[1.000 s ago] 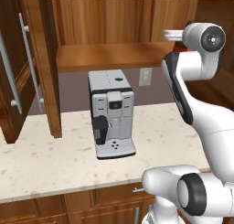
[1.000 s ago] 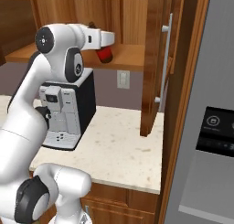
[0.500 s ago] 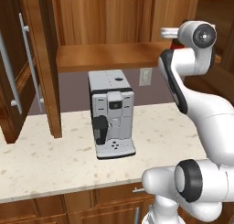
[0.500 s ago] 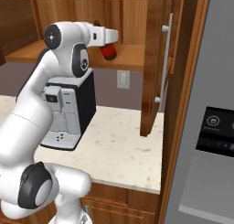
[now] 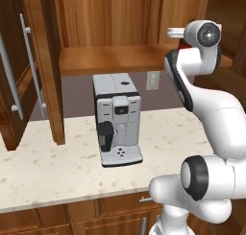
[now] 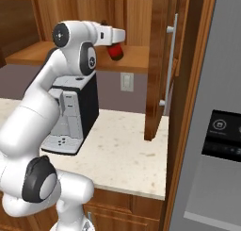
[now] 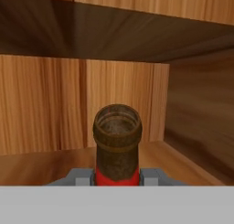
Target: Sort all alcoholic drinks to one cabinet, and non-alcoholic drinks to the other.
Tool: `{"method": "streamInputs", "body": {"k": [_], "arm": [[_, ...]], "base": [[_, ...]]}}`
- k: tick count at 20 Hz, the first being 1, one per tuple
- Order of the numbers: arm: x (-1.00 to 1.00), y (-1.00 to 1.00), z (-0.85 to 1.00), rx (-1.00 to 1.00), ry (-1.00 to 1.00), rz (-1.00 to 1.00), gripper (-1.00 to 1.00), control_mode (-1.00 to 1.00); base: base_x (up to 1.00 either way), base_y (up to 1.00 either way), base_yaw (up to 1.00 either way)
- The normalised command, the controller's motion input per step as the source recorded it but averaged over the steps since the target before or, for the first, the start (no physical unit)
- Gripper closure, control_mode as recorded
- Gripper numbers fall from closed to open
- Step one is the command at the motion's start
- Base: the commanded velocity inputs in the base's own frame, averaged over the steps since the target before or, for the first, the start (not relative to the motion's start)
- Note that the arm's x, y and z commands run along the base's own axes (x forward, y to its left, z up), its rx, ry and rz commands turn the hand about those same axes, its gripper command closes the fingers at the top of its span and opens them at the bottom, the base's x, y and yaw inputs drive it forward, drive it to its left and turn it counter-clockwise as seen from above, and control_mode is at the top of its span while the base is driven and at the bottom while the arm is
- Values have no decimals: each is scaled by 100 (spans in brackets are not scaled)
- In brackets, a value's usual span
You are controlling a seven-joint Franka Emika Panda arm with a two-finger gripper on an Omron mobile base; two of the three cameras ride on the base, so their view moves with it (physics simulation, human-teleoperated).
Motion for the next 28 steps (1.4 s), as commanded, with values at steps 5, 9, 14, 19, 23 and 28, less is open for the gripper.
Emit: {"method": "streamInputs", "body": {"k": [5, 9, 14, 19, 23, 28], "arm": [[14, -6, 2, 4, 5, -1, 100, -100], [15, -4, 0, 4, 3, 0, 100, -100], [18, -5, -1, 3, 1, 0, 100, -100], [20, -3, -6, 1, 0, 0, 100, -100], [19, 0, -13, 0, 0, 0, 100, -100], [18, -4, -12, 0, 0, -1, 100, -100]], "base": [[0, 0, 0], [0, 0, 0], [0, 0, 0], [0, 0, 0], [0, 0, 0], [0, 0, 0]]}}
